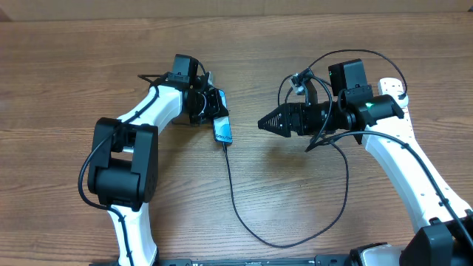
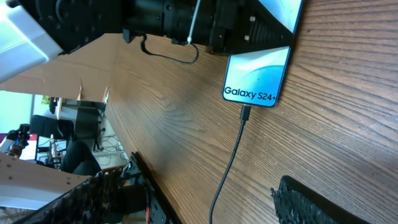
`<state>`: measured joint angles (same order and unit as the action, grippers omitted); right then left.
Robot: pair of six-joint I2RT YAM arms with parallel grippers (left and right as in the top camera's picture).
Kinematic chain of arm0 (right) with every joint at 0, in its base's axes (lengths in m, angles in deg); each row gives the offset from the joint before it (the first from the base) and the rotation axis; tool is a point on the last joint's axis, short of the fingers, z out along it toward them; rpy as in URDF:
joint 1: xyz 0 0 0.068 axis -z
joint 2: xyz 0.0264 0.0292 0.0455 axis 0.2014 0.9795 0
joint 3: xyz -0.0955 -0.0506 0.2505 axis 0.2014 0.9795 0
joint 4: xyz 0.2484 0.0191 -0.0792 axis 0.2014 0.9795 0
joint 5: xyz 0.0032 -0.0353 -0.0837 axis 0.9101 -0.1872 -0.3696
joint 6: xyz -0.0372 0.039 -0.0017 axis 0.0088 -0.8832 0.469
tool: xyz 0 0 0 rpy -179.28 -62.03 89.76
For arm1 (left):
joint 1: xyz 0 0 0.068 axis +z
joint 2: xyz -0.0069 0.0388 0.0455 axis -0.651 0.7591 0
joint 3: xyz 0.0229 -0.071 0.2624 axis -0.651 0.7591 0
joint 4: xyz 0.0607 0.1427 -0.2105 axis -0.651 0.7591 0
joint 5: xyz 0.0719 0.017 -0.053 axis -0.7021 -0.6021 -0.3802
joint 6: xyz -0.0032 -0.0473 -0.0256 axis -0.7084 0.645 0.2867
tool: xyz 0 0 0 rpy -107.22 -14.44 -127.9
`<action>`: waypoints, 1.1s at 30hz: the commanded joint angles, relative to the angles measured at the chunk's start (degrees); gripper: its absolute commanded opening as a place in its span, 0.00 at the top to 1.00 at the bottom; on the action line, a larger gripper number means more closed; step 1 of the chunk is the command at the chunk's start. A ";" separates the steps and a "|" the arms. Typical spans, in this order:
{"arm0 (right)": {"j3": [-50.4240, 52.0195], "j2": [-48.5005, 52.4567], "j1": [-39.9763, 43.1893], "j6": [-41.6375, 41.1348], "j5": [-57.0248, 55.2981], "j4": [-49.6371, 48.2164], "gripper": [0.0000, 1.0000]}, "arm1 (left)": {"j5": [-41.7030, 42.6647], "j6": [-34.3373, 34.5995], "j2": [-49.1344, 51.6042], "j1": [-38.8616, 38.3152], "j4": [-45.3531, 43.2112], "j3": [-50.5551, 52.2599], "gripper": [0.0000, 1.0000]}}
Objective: Plug charger to phone and switch on socket
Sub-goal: 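Lower the phone with the left gripper and lay it flat on the table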
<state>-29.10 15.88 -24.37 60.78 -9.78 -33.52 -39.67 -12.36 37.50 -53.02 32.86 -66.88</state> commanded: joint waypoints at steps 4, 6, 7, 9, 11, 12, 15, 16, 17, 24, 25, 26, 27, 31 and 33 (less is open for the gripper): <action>0.00 -1.44 0.26 0.68 -0.42 -0.11 0.16 | 0.35 -1.62 2.97 -0.33 -0.17 -1.20 0.77; 0.00 -1.44 0.26 0.66 -0.44 -0.11 0.16 | 0.31 -1.44 3.72 -0.26 0.04 -1.20 0.72; 0.00 -1.44 0.26 0.66 -0.42 -0.11 0.16 | 0.28 -1.38 3.98 -0.22 0.26 -1.20 0.73; 0.00 -1.44 0.26 0.68 -0.46 -0.09 0.16 | -0.15 -1.25 4.15 -0.13 0.76 -1.20 0.73; 0.00 -1.44 0.26 0.63 -0.87 -0.07 0.16 | -1.51 -1.25 4.15 0.00 1.42 -1.20 0.75; 0.00 -1.44 0.26 0.66 -1.11 -0.04 0.16 | -2.01 -1.25 4.15 0.09 1.86 -1.20 0.75; 0.00 -1.44 0.26 0.66 -1.49 0.26 0.16 | -3.91 -1.25 4.15 0.39 3.45 -1.20 0.75; 0.00 -1.44 0.26 0.66 -1.51 0.31 0.16 | -4.26 -1.25 4.15 0.50 3.82 -1.20 0.75; 0.00 -1.44 0.26 0.66 -1.51 0.31 0.16 | -4.28 -1.25 4.15 0.55 4.11 -1.20 0.79; 0.00 -1.44 0.26 0.66 -1.51 0.35 0.16 | -4.35 -1.25 4.15 0.55 4.31 -1.20 0.83; 0.00 -1.44 0.26 0.66 -1.51 0.35 0.16 | -4.35 -1.25 4.15 0.55 4.35 -1.20 0.77; 0.00 -1.44 0.26 0.66 -1.49 0.35 0.16 | -4.35 -1.25 4.15 0.55 4.44 -1.20 0.74; 0.00 -1.44 0.26 0.66 -1.51 0.35 0.16 | -4.37 -1.25 4.15 0.55 4.57 -1.20 0.72; 0.00 -1.44 0.26 0.66 -1.51 0.48 0.16 | -4.87 -1.29 4.15 0.55 5.27 -1.20 0.55; 0.00 -1.44 0.26 0.66 -1.49 0.59 0.16 | -5.11 -1.27 4.15 0.55 5.57 -1.20 0.51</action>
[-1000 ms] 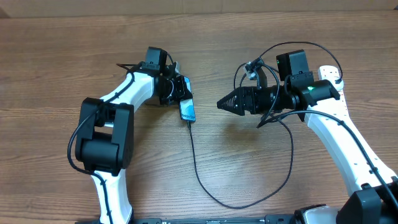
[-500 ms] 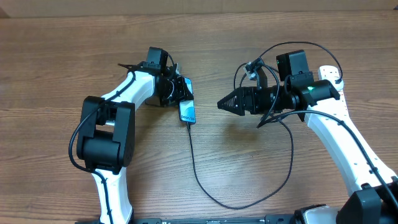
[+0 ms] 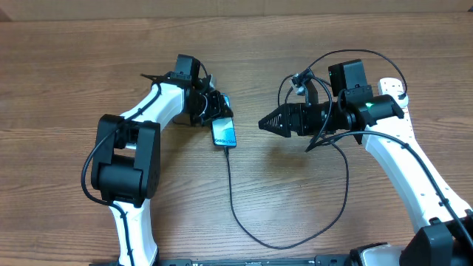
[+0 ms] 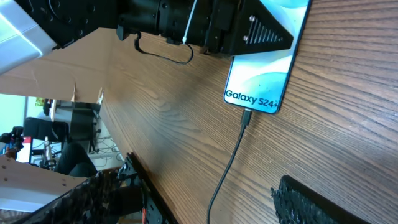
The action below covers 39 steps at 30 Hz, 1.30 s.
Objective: Plug charger to phone and switch on socket
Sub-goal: 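Lower the phone with the left gripper and lay it flat on the table, then move the right gripper to the power strip's orange switch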
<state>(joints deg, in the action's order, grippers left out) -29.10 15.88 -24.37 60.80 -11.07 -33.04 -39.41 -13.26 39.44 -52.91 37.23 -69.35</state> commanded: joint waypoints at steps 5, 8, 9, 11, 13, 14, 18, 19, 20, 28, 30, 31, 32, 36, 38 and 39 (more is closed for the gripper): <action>0.00 -1.44 0.26 0.63 -0.20 0.28 0.16 | -5.97 -0.37 2.21 0.55 1.68 1.27 0.48; 0.00 -1.44 0.26 0.63 -0.20 0.33 0.16 | -6.21 -0.37 2.21 0.81 2.45 1.27 0.46; 0.00 -1.44 0.26 0.63 -0.20 0.33 0.16 | -6.47 -0.37 2.21 0.94 2.82 1.27 0.45; 0.00 -1.44 0.26 0.63 -0.20 0.33 0.16 | -7.74 -0.37 2.21 1.20 4.04 1.27 0.44; 0.00 -1.44 0.26 0.63 -0.20 0.31 0.16 | -9.20 -0.37 2.21 1.49 5.55 1.27 0.44; 0.00 -1.44 0.26 0.63 -0.20 0.31 0.16 | -9.84 -0.37 2.21 1.57 6.08 1.27 0.44; 0.00 -1.44 0.26 0.63 -0.20 0.31 0.16 | -12.44 -0.37 2.21 1.97 8.09 1.27 0.43; 0.00 -1.44 0.26 0.63 -0.20 0.31 0.16 | -13.33 -0.35 2.21 2.01 8.59 1.27 0.43; 0.00 -1.44 0.26 0.63 -0.20 0.33 0.16 | -13.81 -0.35 2.21 2.12 8.98 1.27 0.43; 0.00 -1.44 0.26 0.63 -1.42 0.72 0.16 | -15.21 -0.09 2.21 3.91 10.80 1.27 0.14; 0.00 -1.44 0.26 0.63 -2.29 1.22 0.16 | -15.19 0.17 2.21 4.50 11.37 1.27 0.11; 0.00 -1.44 0.26 0.63 -2.91 1.66 0.16 | -15.21 0.33 2.21 4.85 11.74 1.27 0.11; 0.00 -1.44 0.33 0.63 -3.41 2.05 0.16 | -15.21 0.33 2.21 5.16 12.00 1.27 0.10; -0.63 -1.57 1.95 0.63 -6.64 5.01 0.16 | -15.06 1.22 2.16 6.82 14.19 1.18 0.09; -1.38 -1.95 3.50 0.63 -8.44 6.80 0.16 | -14.69 1.20 1.86 7.63 15.34 1.09 0.09; -1.84 -2.25 4.44 0.63 -9.22 7.74 0.16 | -14.51 1.20 1.40 8.11 16.13 1.09 0.09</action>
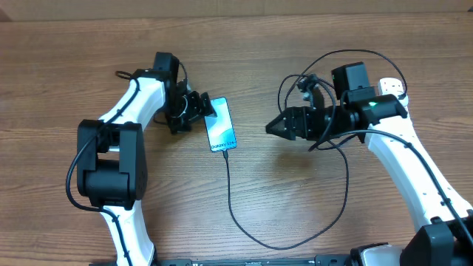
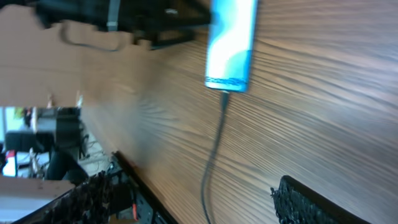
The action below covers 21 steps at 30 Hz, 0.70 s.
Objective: Plug charger to phone and switch on socket
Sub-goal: 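Move the right gripper to the power strip's orange switch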
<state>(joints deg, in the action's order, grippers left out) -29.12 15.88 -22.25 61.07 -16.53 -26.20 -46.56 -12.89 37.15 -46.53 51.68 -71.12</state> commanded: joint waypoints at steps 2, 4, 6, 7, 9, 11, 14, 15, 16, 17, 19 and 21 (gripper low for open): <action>-2.64 -3.21 4.74 0.33 -5.33 2.54 0.16 | -7.37 0.81 2.43 2.56 3.02 2.84 0.08; -3.23 -4.48 7.74 -0.09 -7.61 3.67 0.16 | -7.37 0.59 0.46 3.21 4.02 2.80 0.08; -3.45 -5.95 11.26 -0.07 -9.75 4.33 0.16 | -7.37 0.09 -2.45 3.45 4.70 2.78 0.07; -3.45 -6.56 13.09 -0.04 -10.51 4.39 0.13 | -7.39 0.07 -3.91 3.43 4.81 2.78 0.06; -3.45 -7.48 17.00 -0.07 -11.82 4.42 0.10 | -7.34 0.09 -7.50 3.34 4.76 2.78 0.05; -3.45 -7.93 21.81 -0.35 -11.82 4.44 0.07 | -7.37 0.07 -11.69 2.93 4.74 2.78 0.04; -3.45 -7.98 28.09 -1.40 -11.82 4.59 0.00 | -7.37 -0.48 -17.46 2.16 4.74 2.78 0.00; -3.45 -7.98 30.45 -1.38 -11.89 4.52 0.00 | -7.34 -0.85 -19.52 1.90 4.74 2.78 0.00; -3.45 -7.98 32.37 -1.40 -12.09 4.31 0.00 | -7.32 -1.20 -21.46 1.57 4.79 2.78 0.00; -3.45 -7.98 34.51 -1.38 -12.63 3.76 0.00 | -7.37 -1.25 -23.39 1.20 4.94 2.78 0.00; -3.41 -7.96 37.83 -1.49 -14.86 2.29 0.00 | -7.37 -1.31 -26.29 0.50 5.18 2.78 0.00; -3.41 -7.96 40.89 -3.37 -18.21 0.17 0.00 | -7.37 -1.31 -29.09 -0.33 5.35 2.78 0.00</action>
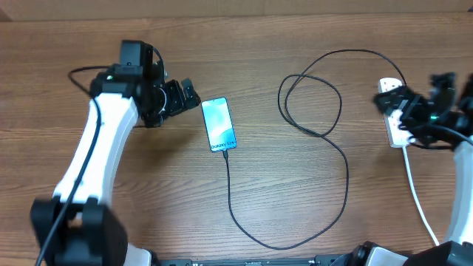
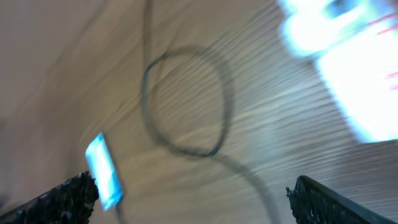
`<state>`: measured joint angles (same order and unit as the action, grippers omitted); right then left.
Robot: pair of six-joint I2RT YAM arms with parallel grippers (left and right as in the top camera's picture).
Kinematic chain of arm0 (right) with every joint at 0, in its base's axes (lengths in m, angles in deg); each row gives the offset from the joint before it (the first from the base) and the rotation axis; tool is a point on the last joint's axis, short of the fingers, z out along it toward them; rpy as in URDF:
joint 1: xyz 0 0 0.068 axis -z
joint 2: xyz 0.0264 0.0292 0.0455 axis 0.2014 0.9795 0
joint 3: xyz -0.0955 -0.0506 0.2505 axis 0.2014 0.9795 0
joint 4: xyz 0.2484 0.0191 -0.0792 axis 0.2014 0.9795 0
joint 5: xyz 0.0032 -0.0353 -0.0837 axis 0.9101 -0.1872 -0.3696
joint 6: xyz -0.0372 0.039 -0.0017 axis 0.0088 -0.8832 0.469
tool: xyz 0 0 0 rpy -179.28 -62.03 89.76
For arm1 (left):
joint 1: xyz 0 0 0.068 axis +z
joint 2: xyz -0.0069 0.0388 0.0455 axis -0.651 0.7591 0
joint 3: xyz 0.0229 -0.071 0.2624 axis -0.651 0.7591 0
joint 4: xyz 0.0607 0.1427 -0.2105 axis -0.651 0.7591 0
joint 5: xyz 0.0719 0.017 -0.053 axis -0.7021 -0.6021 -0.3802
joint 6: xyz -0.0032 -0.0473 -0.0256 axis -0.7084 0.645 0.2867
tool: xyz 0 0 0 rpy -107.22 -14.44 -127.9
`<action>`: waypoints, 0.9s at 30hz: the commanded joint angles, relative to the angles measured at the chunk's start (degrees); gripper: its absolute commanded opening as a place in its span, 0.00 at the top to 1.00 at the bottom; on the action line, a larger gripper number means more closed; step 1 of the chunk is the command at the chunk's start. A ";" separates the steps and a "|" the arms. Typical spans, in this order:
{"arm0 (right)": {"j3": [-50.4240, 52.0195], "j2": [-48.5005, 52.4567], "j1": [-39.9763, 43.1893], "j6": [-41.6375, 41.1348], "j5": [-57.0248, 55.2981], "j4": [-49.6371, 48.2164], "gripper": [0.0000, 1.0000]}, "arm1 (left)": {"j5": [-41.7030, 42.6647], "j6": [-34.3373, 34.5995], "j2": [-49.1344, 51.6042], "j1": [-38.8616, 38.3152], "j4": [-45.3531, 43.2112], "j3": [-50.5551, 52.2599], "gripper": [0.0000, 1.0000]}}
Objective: Plug charger to phone and switch on socket
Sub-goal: 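Move the right gripper to the power strip's orange switch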
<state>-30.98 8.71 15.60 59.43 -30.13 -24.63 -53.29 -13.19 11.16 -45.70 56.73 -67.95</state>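
Observation:
The phone (image 1: 219,124) lies flat on the table with its blue screen up, and the black charger cable (image 1: 228,192) is plugged into its lower end. My left gripper (image 1: 182,94) stands open just left of the phone, apart from it. The white socket strip (image 1: 395,122) lies at the far right. My right gripper (image 1: 405,111) is over it, open and empty. The right wrist view is blurred: the phone (image 2: 102,169), a loop of the cable (image 2: 186,102) and the white socket strip (image 2: 348,68) show beyond my right gripper (image 2: 193,186).
The cable makes a big loop (image 1: 314,92) between the phone and the socket strip, then sweeps down toward the table's front edge. A white lead (image 1: 417,192) runs from the strip toward the front right.
My right arm has swung from the middle of the table, facing the phone, to the far right over the socket strip. My left gripper has drawn back left from the phone. The phone has not moved.
My left gripper held the phone tilted up with the cable plugged in, my right gripper open close by. Then the phone was lower. Then it lay flat and my left gripper was open beside it. Now both grippers are away from it, the right one at the socket strip.

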 commanded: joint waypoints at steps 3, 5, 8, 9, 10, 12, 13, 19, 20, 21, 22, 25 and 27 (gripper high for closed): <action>-1.55 -0.74 6.54 -5.88 -10.01 -4.90 0.00 | -0.66 -0.98 -5.68 -2.38 0.74 -0.39 0.00; -1.55 -0.37 7.96 -9.53 -14.40 -7.89 0.09 | -0.55 -0.81 -6.25 -2.91 1.64 -0.39 0.00; -1.55 1.20 8.41 -11.67 -17.62 -12.83 0.56 | 0.52 -0.11 -6.14 -3.21 3.41 -0.39 0.00; -1.55 2.01 8.41 -11.74 -17.55 -14.29 0.73 | 0.70 0.57 -6.14 -3.21 4.26 -0.39 0.00; -1.55 2.99 8.41 -11.80 -17.53 -15.72 0.83 | 0.68 0.72 -6.14 -3.21 4.87 -0.39 0.00; -1.55 5.40 8.33 -12.31 -17.53 -18.32 0.96 | 0.68 0.68 -6.14 -3.21 5.86 -0.39 0.00; -1.55 6.67 8.33 -12.66 -17.53 -19.52 0.96 | 0.68 0.66 -6.14 -3.21 6.27 -0.39 0.00; -1.55 15.21 8.15 -13.33 -17.07 -24.11 0.96 | 0.68 0.70 -6.14 -3.21 6.58 -0.39 0.00; -1.55 16.85 8.15 -13.33 -16.98 -24.74 0.96 | 0.68 0.72 -6.14 -3.21 6.54 -0.39 0.01; -1.55 18.38 8.15 -13.33 -16.79 -25.42 0.96 | 0.68 0.72 -6.14 -3.21 6.51 -0.39 0.00; -1.55 19.85 8.15 -13.31 -16.39 -26.08 0.96 | 0.66 0.72 -6.14 -3.21 6.51 -0.39 0.00; -1.55 23.12 8.15 -13.31 -14.67 -27.36 0.96 | 0.63 0.72 -6.14 -3.21 6.54 -0.39 0.00; -1.55 25.03 8.09 -13.31 -12.98 -27.82 0.96 | 0.63 0.96 -6.14 -3.21 6.54 -0.39 0.00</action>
<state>-31.31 32.05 23.97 46.36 -45.56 -51.73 -53.11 -12.95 5.39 -48.80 63.16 -67.93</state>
